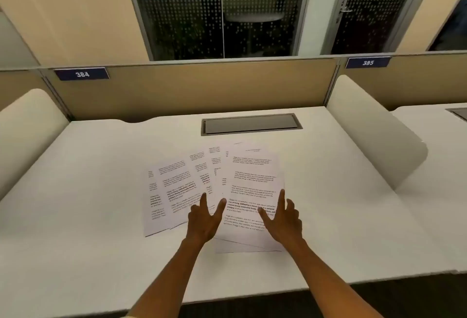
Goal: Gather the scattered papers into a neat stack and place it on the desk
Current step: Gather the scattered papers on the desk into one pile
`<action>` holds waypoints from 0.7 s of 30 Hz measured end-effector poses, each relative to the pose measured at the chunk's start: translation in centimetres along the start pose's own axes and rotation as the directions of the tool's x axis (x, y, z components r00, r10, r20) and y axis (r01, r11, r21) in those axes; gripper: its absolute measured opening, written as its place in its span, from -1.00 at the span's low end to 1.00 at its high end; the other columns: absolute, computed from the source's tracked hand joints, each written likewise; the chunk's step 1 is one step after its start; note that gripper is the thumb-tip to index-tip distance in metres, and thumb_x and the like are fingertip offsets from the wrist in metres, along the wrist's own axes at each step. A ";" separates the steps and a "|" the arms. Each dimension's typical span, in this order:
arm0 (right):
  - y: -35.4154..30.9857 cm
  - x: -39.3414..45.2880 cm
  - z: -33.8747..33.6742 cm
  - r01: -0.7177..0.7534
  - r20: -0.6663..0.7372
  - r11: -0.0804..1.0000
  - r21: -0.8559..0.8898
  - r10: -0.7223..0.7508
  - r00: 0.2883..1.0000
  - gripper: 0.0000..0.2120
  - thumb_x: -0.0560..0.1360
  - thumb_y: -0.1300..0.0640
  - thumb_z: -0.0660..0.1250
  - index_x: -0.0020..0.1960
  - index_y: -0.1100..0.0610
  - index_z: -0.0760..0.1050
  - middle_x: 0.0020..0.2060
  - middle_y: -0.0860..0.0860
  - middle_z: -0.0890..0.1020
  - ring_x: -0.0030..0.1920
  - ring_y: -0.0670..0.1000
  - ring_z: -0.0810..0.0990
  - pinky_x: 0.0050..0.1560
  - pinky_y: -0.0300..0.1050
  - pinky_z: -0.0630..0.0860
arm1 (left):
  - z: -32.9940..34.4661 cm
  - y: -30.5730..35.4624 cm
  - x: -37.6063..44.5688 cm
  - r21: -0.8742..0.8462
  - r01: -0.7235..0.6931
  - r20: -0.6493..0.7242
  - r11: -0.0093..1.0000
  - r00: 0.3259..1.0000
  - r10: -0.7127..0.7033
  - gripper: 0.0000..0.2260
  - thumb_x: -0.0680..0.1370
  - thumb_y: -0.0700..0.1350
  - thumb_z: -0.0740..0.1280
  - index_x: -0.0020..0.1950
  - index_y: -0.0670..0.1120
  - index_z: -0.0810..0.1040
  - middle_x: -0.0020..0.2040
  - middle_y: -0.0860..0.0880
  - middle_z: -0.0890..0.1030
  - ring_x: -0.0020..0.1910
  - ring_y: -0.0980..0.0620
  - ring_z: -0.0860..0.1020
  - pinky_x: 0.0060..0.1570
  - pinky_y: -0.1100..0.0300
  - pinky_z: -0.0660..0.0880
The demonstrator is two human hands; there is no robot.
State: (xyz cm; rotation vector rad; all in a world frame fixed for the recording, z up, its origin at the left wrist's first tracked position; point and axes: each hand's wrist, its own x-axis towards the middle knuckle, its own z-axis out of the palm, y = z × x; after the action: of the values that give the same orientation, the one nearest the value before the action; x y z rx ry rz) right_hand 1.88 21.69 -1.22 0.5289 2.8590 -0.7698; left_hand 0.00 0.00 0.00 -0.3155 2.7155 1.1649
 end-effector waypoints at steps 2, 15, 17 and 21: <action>0.4 1.0 0.1 -0.032 0.012 0.999 0.025 0.032 0.999 -0.09 0.47 -0.39 0.11 0.57 -0.01 -0.27 0.51 0.17 0.15 0.44 0.24 0.26 0.37 0.21 0.33 | 0.9 0.6 0.3 -0.023 0.029 0.006 0.999 1.000 -0.029 -0.24 0.47 0.40 0.12 0.55 0.01 0.10 0.44 -0.19 0.36 0.36 -0.21 0.39 0.35 -0.18 0.38; 0.4 3.1 2.3 -0.011 0.022 1.000 -0.013 0.011 1.000 -0.15 0.50 -0.29 0.16 0.57 0.07 -0.17 0.42 0.15 0.26 0.33 0.18 0.33 0.32 0.09 0.38 | 4.9 2.7 1.3 -0.081 0.208 -0.022 0.975 0.977 -0.210 -0.28 0.48 0.23 0.32 0.52 -0.06 0.16 0.40 -0.25 0.35 0.38 -0.25 0.37 0.33 -0.14 0.40; 0.0 3.3 2.4 -0.024 0.039 0.999 0.025 0.023 0.999 -0.16 0.51 -0.26 0.18 0.57 0.07 -0.18 0.42 0.15 0.26 0.31 0.18 0.34 0.30 0.07 0.40 | 4.9 2.8 1.6 -0.107 0.233 -0.031 0.967 0.971 -0.237 -0.29 0.47 0.19 0.36 0.49 -0.06 0.19 0.37 -0.23 0.37 0.35 -0.24 0.41 0.28 -0.11 0.42; -0.8 3.6 2.5 -0.069 0.081 0.980 0.188 0.055 0.995 -0.18 0.54 -0.14 0.23 0.57 0.07 -0.18 0.41 0.18 0.23 0.34 0.24 0.34 0.32 0.11 0.39 | 4.9 3.0 2.0 -0.178 0.266 -0.017 0.947 0.962 -0.274 -0.38 0.46 0.11 0.41 0.41 -0.09 0.27 0.29 -0.22 0.45 0.21 -0.19 0.52 0.19 -0.07 0.52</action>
State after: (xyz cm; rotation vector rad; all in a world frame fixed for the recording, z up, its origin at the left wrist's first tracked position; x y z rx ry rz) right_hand -1.66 20.89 -3.75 0.5955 2.7023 -1.0357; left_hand -2.35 5.34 -1.71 -0.7191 2.5036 1.3266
